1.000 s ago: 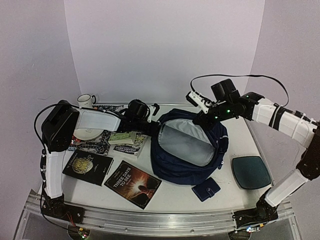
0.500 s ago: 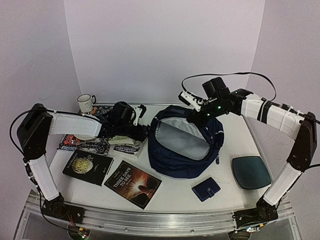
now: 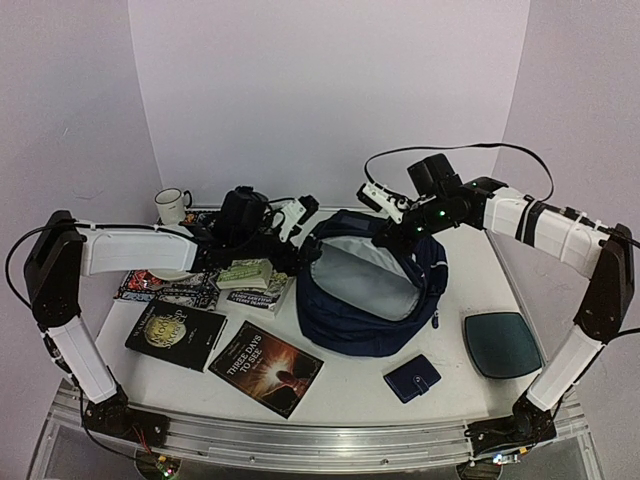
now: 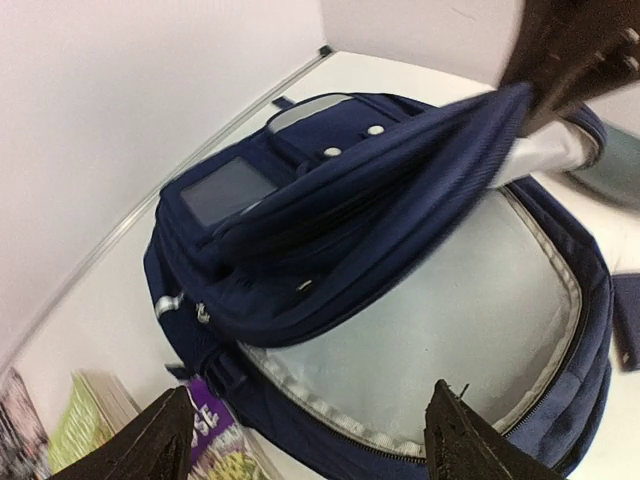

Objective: Pack the student bag
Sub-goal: Pass from the right arm to the left

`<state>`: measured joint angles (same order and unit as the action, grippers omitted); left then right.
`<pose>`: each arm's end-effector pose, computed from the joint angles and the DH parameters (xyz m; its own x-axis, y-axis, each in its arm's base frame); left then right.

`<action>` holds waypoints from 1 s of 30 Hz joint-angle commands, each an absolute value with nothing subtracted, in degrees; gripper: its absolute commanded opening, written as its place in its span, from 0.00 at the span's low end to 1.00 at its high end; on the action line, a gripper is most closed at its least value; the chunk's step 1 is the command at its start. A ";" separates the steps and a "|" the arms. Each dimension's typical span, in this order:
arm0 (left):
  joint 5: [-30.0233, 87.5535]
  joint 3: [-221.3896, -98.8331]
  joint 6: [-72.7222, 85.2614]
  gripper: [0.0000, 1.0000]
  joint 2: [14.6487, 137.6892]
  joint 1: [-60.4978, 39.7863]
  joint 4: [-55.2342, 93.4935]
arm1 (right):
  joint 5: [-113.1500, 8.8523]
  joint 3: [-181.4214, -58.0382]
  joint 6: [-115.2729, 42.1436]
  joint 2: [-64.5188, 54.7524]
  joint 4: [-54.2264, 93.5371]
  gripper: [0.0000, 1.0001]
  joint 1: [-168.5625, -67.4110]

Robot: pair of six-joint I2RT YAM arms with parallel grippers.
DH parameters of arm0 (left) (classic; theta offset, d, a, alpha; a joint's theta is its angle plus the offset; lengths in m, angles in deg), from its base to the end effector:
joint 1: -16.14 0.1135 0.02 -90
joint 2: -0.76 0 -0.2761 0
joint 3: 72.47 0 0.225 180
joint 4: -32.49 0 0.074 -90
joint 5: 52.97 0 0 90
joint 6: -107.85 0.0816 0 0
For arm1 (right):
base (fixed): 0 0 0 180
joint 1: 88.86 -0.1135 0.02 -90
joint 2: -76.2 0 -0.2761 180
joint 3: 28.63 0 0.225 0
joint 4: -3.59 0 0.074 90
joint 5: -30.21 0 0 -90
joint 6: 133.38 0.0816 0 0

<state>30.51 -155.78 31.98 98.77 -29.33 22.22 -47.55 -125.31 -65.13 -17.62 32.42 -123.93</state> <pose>0.2856 -0.3035 0.2643 -0.0966 0.4440 -0.8908 0.8291 0.5310 0.1748 0.3185 0.2448 0.3329 -0.0670 -0.4895 -0.8694 -0.7992 0.5480 -0.2469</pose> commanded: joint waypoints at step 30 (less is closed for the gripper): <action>44.34 -176.67 46.26 0.00 110.15 -34.31 26.08 | -53.86 -121.85 -42.97 -5.27 32.47 0.58 -124.10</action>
